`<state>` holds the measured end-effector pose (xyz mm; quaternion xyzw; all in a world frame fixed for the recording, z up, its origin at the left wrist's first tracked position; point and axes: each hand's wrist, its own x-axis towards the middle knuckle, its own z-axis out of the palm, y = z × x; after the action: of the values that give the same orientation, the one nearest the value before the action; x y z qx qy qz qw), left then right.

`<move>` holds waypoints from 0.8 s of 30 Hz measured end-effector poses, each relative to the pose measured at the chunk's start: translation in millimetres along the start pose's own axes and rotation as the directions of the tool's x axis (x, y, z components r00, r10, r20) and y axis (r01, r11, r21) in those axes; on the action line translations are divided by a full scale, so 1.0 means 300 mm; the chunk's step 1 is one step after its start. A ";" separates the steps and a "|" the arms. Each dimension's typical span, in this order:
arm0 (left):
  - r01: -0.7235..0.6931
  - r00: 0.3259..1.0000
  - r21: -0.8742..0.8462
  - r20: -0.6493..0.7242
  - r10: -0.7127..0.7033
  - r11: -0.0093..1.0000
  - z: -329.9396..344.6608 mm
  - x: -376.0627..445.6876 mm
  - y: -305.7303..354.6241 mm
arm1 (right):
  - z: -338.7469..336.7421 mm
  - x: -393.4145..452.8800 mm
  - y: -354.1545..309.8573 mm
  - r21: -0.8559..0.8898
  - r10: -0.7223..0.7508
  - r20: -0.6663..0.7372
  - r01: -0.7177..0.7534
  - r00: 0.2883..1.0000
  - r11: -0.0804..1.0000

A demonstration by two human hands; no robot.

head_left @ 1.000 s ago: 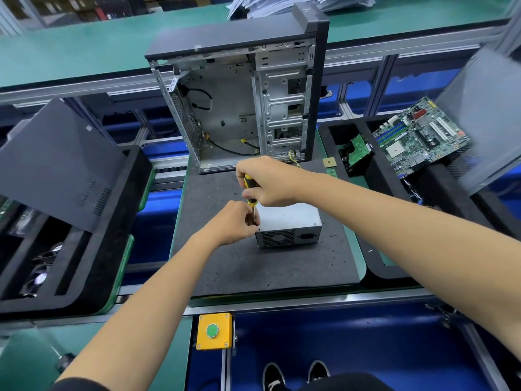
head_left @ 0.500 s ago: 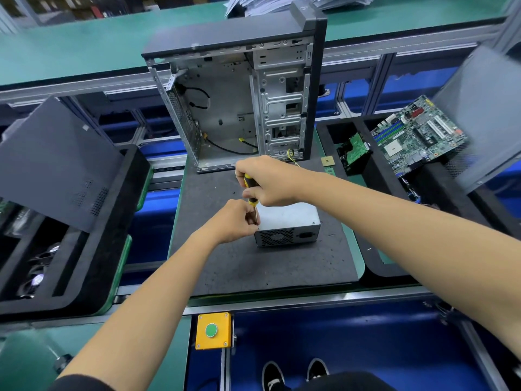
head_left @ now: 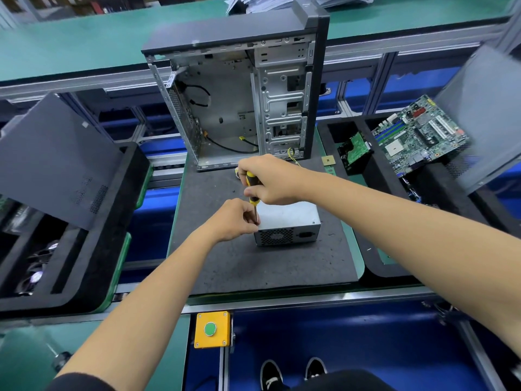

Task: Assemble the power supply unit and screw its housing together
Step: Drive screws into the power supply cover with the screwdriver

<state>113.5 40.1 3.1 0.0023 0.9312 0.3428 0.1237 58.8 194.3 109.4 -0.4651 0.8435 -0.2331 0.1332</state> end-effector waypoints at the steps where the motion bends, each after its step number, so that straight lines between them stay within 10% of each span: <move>1: 0.003 1.000 0.003 -0.001 -0.003 1.000 0.000 0.002 0.000 | -0.001 0.000 -0.001 -0.001 0.002 -0.001 -0.002 1.000 1.000; 24: 0.025 1.000 -0.004 0.014 -0.025 1.000 0.008 0.002 0.023 | 0.018 0.001 0.020 -0.012 -0.010 -0.011 0.010 1.000 1.000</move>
<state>113.1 47.1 5.7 -0.0072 0.9295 0.3433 0.1347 56.6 195.4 101.8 -0.4687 0.8434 -0.2312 0.1247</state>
